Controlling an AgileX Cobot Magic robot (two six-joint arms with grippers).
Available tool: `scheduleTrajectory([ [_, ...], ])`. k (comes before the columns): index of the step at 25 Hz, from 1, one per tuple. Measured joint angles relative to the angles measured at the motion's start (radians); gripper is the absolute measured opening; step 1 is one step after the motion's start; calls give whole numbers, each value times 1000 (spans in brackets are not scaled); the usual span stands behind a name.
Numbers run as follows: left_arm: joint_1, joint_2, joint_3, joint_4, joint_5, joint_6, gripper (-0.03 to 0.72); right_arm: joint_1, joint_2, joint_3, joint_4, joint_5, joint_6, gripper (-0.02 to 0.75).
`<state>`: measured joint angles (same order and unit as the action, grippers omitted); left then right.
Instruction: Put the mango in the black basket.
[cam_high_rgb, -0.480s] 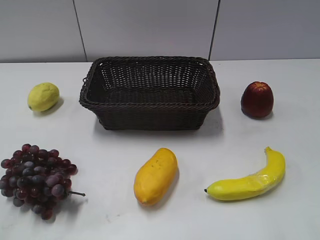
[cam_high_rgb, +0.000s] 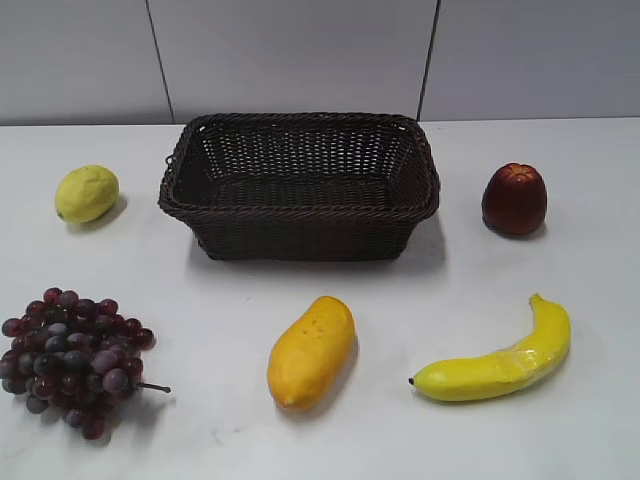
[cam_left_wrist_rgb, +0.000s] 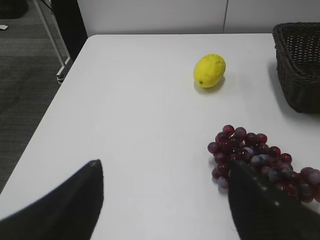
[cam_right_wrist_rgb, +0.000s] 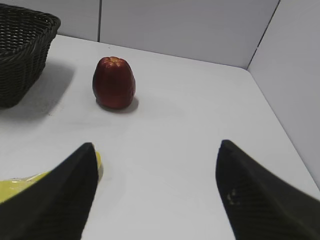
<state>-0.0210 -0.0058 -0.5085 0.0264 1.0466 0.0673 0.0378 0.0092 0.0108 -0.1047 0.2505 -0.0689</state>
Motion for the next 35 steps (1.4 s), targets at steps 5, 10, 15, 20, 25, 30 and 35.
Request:
scheduleTrajectory([
  [5, 0, 0, 0, 0, -4, 0, 585, 0, 0, 0, 0, 0, 0, 566],
  [10, 0, 0, -1, 0, -7, 0, 585, 0, 0, 0, 0, 0, 0, 566],
  [15, 0, 0, -1, 3, -7, 0, 585, 0, 0, 0, 0, 0, 0, 566],
  [20, 0, 0, -1, 5, -7, 0, 577, 0, 0, 0, 0, 0, 0, 566],
  [25, 0, 0, -1, 4, -7, 0, 576, 0, 0, 0, 0, 0, 0, 566],
  [30, 0, 0, -1, -2, -8, 0, 573, 0, 0, 0, 0, 0, 0, 566],
  [35, 0, 8, -7, -26, -15, 0, 572, 0, 0, 0, 0, 0, 0, 566],
])
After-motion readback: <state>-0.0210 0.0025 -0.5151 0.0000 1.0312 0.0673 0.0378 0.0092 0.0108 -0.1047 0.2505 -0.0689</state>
